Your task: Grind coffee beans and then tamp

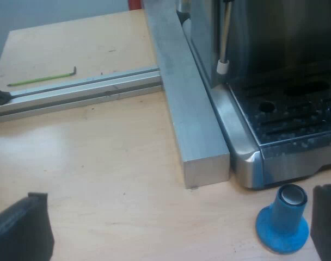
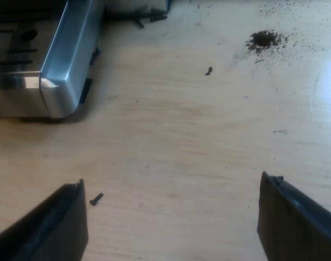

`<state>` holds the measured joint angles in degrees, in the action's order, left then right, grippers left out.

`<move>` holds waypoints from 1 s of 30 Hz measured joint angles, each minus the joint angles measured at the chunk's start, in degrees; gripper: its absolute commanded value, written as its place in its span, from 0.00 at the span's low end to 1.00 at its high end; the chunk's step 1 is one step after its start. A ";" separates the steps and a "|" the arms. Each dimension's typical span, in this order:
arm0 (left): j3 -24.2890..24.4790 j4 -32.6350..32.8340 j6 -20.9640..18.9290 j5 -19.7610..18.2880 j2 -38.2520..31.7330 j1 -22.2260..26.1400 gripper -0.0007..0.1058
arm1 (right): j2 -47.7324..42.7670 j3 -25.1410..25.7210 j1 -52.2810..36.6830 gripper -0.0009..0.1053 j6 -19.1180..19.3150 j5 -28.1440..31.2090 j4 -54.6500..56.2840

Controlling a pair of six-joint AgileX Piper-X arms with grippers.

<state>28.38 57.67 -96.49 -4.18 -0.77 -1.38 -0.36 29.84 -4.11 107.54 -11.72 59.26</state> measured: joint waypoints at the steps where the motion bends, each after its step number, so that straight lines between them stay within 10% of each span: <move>1: 0.00 0.00 0.00 -0.52 0.00 0.00 0.93 | 0.00 0.00 0.00 0.64 0.00 0.00 0.00; 12: 0.39 0.00 -0.45 -5.66 0.00 -1.94 0.93 | 0.10 1.30 0.00 0.64 -0.92 2.60 0.29; 30: 7.31 -7.39 -0.75 -21.86 10.67 -14.63 0.70 | 21.40 19.91 9.43 0.61 -0.97 -4.08 1.04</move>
<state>35.70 50.28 -97.25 -26.04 9.91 -16.01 21.04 49.75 5.33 106.57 -15.80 60.31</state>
